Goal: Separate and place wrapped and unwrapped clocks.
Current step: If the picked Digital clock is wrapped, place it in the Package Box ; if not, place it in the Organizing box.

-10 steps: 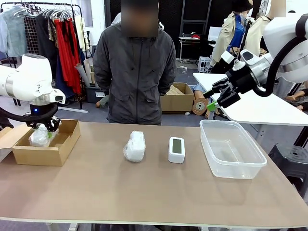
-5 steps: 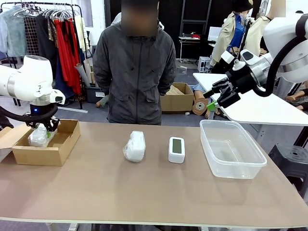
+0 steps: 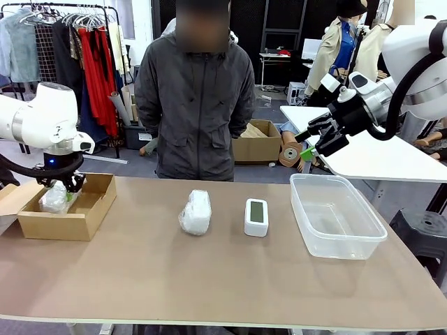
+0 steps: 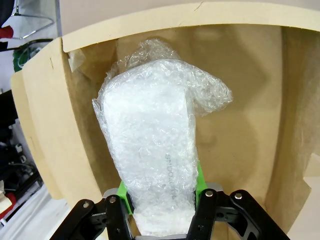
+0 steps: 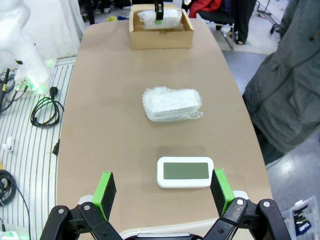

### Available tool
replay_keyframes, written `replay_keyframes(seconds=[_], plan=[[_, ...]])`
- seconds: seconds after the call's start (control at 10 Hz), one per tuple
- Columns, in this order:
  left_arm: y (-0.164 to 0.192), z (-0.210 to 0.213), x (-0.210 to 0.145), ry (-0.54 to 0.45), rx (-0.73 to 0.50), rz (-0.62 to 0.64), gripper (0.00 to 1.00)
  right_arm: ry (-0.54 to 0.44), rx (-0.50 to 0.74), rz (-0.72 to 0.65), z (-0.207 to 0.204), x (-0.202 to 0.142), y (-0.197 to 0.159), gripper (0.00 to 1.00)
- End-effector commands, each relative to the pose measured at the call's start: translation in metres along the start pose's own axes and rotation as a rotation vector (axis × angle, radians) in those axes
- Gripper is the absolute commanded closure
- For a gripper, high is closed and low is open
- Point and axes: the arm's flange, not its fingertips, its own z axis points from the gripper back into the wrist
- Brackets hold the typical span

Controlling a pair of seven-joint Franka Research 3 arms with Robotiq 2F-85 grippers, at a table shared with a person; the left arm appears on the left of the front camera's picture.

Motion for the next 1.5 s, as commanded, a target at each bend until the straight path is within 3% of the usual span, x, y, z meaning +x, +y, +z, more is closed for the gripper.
replay_keyframes(seconds=[0.0,0.2,0.3,0.8,1.4], plan=[[0.003,0.001,0.002,0.009,0.04,0.016,1.0,-0.005,-0.002,0.006,0.002,0.002,0.0,0.0],[0.002,0.0,0.001,0.01,0.049,0.015,1.0,-0.005,-0.002,0.006,0.002,0.002,0.0,0.0],[0.003,-0.001,0.001,0.01,0.054,0.018,0.92,-0.005,-0.002,0.006,0.002,0.002,0.0,0.0],[0.004,-0.003,0.001,0.014,0.062,0.019,0.0,-0.005,-0.002,0.006,0.002,0.002,0.0,0.0],[0.009,0.03,-0.002,-0.001,0.085,0.058,0.0,-0.005,-0.002,0.006,0.002,0.002,0.0,0.0]])
